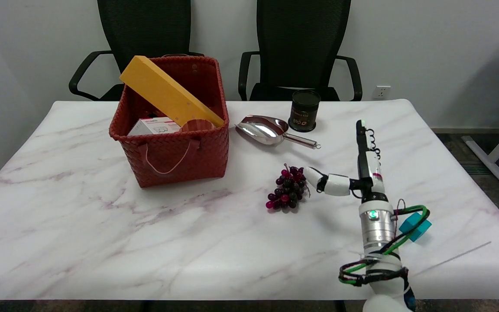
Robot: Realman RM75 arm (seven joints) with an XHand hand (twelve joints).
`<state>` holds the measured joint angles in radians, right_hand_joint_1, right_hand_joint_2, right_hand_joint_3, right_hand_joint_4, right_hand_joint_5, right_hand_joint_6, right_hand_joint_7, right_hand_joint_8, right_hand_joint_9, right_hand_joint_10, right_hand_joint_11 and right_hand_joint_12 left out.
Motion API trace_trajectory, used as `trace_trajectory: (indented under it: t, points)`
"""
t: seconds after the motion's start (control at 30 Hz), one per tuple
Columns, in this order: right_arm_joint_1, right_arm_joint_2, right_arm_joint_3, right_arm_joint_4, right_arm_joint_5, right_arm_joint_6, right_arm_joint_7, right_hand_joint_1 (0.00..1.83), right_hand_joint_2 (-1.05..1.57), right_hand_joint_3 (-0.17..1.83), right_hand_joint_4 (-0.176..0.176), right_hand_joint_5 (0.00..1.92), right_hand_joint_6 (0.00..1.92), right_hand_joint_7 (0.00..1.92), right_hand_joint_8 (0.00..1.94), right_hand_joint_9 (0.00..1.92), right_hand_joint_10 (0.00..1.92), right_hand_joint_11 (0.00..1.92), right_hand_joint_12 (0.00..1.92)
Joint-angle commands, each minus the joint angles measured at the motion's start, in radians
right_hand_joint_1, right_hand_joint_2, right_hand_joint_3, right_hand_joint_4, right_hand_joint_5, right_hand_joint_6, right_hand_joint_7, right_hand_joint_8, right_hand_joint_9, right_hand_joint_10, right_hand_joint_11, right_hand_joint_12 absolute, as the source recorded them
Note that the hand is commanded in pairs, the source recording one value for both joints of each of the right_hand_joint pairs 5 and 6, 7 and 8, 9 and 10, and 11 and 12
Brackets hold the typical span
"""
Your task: Pick up the black pen container.
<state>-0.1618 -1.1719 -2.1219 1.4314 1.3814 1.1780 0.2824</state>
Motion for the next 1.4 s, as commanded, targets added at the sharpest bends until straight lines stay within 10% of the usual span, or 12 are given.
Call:
trace_trajectory:
  t: [0.03,0.33,1.4]
  points:
    - [0.054,0.012,0.281,0.0,0.069,-0.373,0.006,1.12,0.11,0.48,0.0,0.0,0.0,0.0,0.0,0.0,0.0,0.0,0.0]
    - [0.17,0.043,0.28,-0.106,0.119,-0.376,0.007,1.04,0.09,0.08,0.0,0.0,0.0,0.0,0.0,0.0,0.0,0.0,0.0]
    - [0.737,-0.005,0.06,-0.849,0.112,-0.501,0.4,1.08,0.07,0.19,0.0,0.0,0.0,0.01,0.01,0.1,0.1,0.0,0.0]
